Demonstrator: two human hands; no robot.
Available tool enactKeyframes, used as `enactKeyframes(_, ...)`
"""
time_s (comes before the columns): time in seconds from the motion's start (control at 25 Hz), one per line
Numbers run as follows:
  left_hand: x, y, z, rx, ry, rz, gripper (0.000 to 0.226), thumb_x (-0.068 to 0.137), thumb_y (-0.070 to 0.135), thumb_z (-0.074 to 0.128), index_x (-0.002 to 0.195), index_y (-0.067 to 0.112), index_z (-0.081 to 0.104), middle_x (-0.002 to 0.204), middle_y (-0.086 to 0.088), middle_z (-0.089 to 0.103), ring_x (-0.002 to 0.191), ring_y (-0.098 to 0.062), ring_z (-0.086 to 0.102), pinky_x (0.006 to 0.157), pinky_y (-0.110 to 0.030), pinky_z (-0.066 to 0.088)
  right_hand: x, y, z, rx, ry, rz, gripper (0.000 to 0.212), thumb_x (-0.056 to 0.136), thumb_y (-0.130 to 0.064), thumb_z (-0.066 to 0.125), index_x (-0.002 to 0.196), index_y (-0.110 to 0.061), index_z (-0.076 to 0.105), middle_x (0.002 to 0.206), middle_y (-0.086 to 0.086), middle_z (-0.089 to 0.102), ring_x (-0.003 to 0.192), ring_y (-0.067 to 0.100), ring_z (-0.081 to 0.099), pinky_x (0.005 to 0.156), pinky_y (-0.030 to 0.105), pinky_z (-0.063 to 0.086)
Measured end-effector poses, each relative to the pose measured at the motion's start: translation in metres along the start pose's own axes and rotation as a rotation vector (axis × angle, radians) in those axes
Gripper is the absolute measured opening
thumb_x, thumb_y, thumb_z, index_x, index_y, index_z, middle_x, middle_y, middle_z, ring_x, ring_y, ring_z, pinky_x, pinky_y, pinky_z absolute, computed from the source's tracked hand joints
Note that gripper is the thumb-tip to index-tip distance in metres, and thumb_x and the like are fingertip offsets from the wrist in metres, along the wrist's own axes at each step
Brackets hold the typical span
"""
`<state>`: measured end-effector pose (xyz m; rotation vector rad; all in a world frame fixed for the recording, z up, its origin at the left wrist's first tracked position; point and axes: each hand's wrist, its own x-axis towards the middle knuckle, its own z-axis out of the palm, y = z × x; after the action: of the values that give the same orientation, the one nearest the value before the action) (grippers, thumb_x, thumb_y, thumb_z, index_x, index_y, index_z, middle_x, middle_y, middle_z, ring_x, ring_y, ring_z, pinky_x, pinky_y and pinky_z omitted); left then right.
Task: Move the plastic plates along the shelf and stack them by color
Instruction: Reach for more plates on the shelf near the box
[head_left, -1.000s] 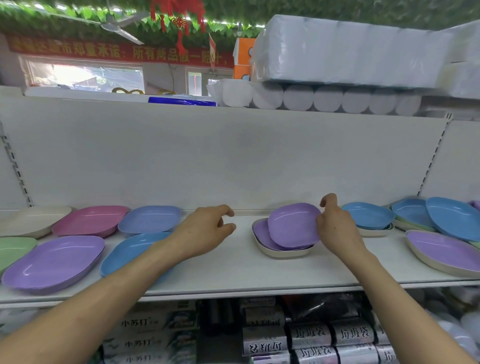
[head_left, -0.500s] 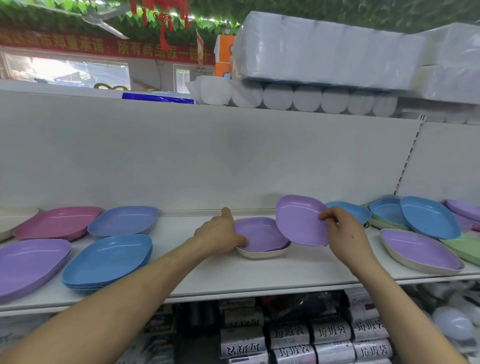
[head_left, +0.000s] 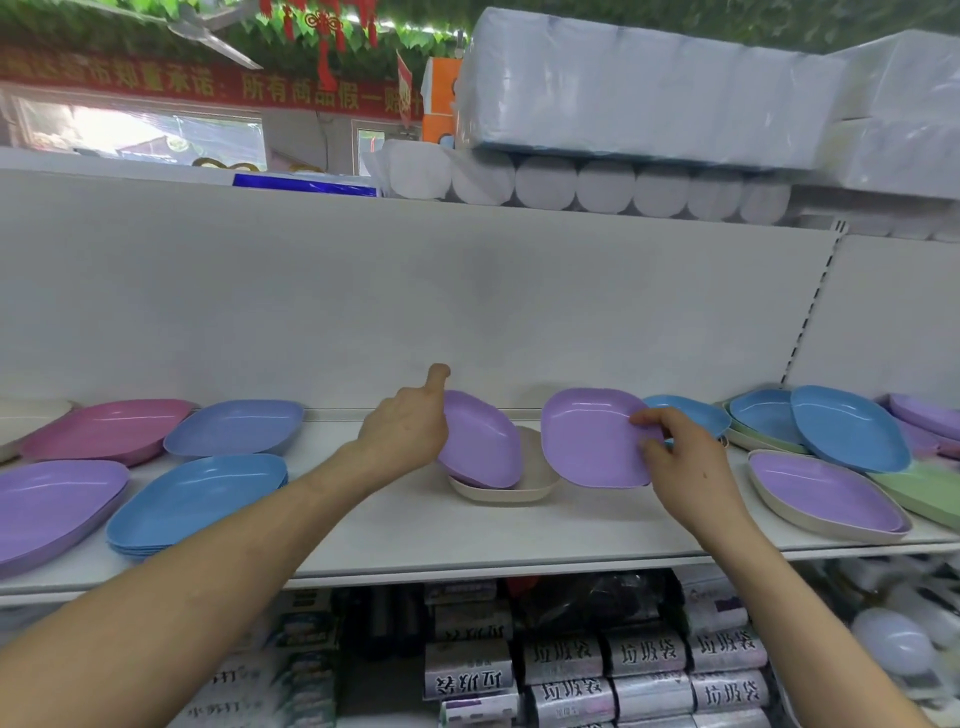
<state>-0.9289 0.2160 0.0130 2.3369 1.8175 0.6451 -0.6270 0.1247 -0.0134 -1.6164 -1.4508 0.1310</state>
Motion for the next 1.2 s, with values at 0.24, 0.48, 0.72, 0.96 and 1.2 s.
enactKeyframes(0.24,-0.015,-0.025,-0.041,-0.281,0.087,0.038,0.033,0.093,0.005,0.027,0.106,0.027,0.047,0.094,-0.011,0.061,0.051,-0.029,0.067,0.050,-0.029,0.048,-0.003,-0.024,0.019,0.134,-0.040,0.014,0.038,0.089,-0.019,0.074,0.126,-0.025,0.065,0.106,-0.014,0.063,0.092,0.024,0.061,0.086,0.045,0.055)
enactKeyframes(0.48,-0.027,-0.091,-0.073,-0.473,0.084,0.003,0.025,0.096,0.013,0.062,0.117,0.026,0.061,0.116,0.001,0.061,0.057,-0.008,0.064,0.056,-0.019,0.049,-0.012,-0.082,0.056,0.208,-0.114,-0.022,0.055,0.085,-0.028,0.080,0.135,-0.035,0.058,0.126,-0.012,0.059,0.112,0.020,0.061,0.097,0.043,0.053)
enactKeyframes(0.72,-0.058,-0.186,-0.129,-0.391,0.052,-0.070,0.083,0.079,0.023,0.084,0.151,0.033,0.045,0.142,0.007,0.050,0.127,-0.016,0.051,0.111,-0.034,0.040,-0.020,-0.158,0.120,0.181,-0.210,-0.074,0.074,0.080,-0.033,0.083,0.144,-0.035,0.048,0.142,-0.014,0.048,0.126,0.013,0.050,0.102,0.038,0.045)
enactKeyframes(0.96,-0.089,-0.274,-0.182,-0.436,0.118,-0.153,0.081,0.082,0.006,0.081,0.152,0.024,0.046,0.144,0.006,0.050,0.123,-0.015,0.051,0.105,-0.025,0.038,-0.035,-0.225,0.184,0.207,-0.269,-0.141,0.084,0.077,-0.031,0.086,0.149,-0.029,0.042,0.146,-0.010,0.045,0.126,0.007,0.045,0.098,0.029,0.039)
enactKeyframes(1.2,-0.117,-0.345,-0.210,-0.542,0.181,-0.226,0.069,0.089,0.004,0.073,0.149,0.028,0.050,0.135,0.001,0.057,0.101,-0.012,0.060,0.080,-0.026,0.047,-0.060,-0.288,0.233,0.148,-0.362,-0.168,0.091,0.074,-0.039,0.088,0.151,-0.028,0.041,0.150,-0.007,0.045,0.131,0.013,0.047,0.102,0.034,0.042)
